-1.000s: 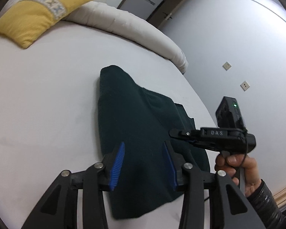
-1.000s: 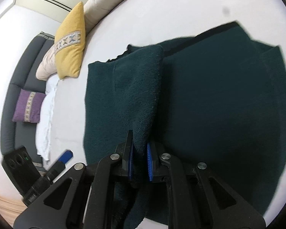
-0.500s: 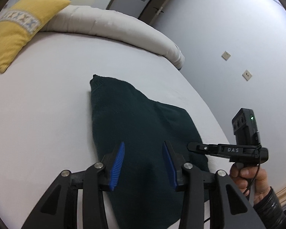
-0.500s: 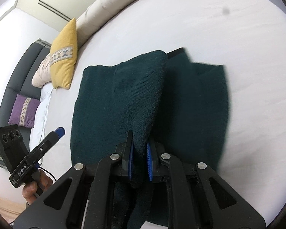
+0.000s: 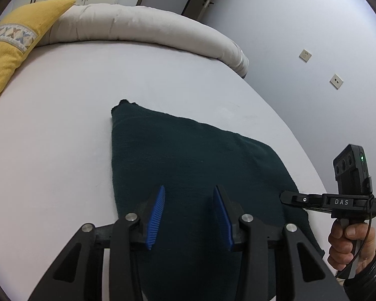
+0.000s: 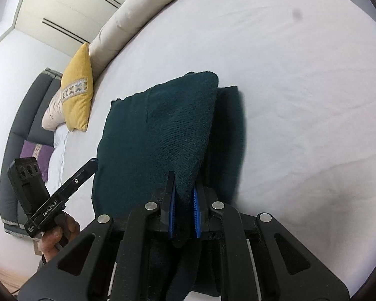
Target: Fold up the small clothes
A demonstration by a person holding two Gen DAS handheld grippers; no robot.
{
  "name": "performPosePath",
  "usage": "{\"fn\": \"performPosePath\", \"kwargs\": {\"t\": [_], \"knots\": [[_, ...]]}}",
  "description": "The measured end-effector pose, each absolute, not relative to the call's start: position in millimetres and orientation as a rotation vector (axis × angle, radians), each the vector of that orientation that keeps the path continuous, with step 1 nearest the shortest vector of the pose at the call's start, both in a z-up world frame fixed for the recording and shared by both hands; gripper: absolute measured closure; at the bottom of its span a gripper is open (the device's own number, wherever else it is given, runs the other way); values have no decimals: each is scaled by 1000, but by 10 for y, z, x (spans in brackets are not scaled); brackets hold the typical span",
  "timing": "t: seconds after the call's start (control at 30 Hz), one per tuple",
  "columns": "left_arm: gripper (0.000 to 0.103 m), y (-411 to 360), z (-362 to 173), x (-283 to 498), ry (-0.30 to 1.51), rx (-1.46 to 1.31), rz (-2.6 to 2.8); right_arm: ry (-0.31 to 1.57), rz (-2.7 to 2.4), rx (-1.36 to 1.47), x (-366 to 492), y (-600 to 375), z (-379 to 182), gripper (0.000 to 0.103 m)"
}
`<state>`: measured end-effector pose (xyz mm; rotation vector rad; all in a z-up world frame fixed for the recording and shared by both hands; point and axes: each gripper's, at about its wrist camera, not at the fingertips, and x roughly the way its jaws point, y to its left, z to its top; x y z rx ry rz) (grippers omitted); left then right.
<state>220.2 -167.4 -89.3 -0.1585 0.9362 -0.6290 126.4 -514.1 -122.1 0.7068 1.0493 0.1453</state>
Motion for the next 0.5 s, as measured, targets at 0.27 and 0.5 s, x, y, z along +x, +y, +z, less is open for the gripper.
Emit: {"fn": "performPosePath", "kwargs": {"t": [0.27,0.5], "knots": [[60,-1748,-1129,2291,978,-136,-636,1035,163,835,1263,-5311,-1641,95],[59,-1703,-1189,2315,979,-138,-663,990,123,898,916,-5391,-1473,82]]}}
